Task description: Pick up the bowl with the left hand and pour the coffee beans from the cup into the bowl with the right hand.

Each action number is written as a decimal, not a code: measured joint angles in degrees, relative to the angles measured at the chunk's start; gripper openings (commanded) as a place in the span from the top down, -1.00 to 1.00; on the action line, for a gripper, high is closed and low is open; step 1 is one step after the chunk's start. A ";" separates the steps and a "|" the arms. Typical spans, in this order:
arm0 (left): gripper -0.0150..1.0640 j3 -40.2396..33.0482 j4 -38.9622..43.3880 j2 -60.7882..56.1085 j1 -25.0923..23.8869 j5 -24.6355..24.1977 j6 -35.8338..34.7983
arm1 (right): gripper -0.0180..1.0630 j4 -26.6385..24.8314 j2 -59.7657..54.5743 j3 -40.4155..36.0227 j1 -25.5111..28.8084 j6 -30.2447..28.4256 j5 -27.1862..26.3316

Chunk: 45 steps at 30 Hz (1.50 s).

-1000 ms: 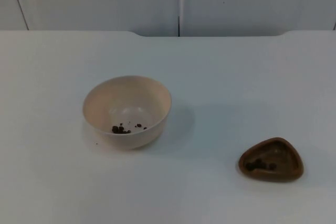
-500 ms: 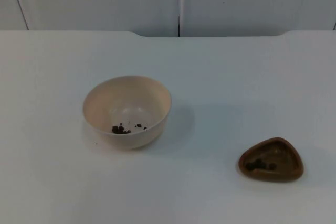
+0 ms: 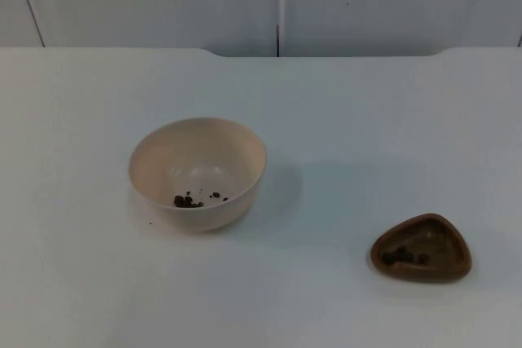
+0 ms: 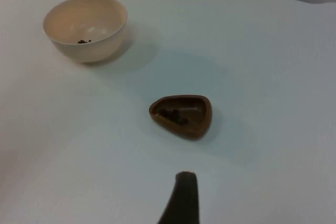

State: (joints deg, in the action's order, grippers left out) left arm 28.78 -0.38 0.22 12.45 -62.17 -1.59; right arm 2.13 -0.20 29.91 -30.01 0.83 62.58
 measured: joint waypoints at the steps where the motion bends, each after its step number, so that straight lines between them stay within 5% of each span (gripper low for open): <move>1: -0.32 0.00 0.00 0.00 0.00 0.00 0.00 | -0.33 0.00 0.00 0.00 0.00 0.00 0.00; 24: -0.33 -0.11 0.00 0.00 0.00 0.00 0.00 | -0.33 0.00 0.00 0.00 0.00 0.00 0.00; 29: -0.66 -0.11 0.00 0.00 0.00 0.00 0.00 | -0.34 0.00 0.00 0.00 0.00 0.00 0.00; 32: -0.98 -0.11 0.00 0.00 0.00 0.00 0.00 | -0.51 0.00 0.00 0.00 0.00 0.00 0.00; 37: -0.97 -0.11 0.00 0.00 0.00 0.00 0.00 | -0.99 0.00 0.00 0.00 0.00 0.00 0.00; 45: -0.97 -0.11 0.00 0.00 0.00 0.00 0.00 | -0.99 0.00 0.00 0.00 0.00 0.00 0.00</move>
State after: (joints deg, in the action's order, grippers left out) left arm 28.67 -0.38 0.22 12.45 -62.17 -1.59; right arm 2.13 -0.20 29.91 -30.01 0.83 62.58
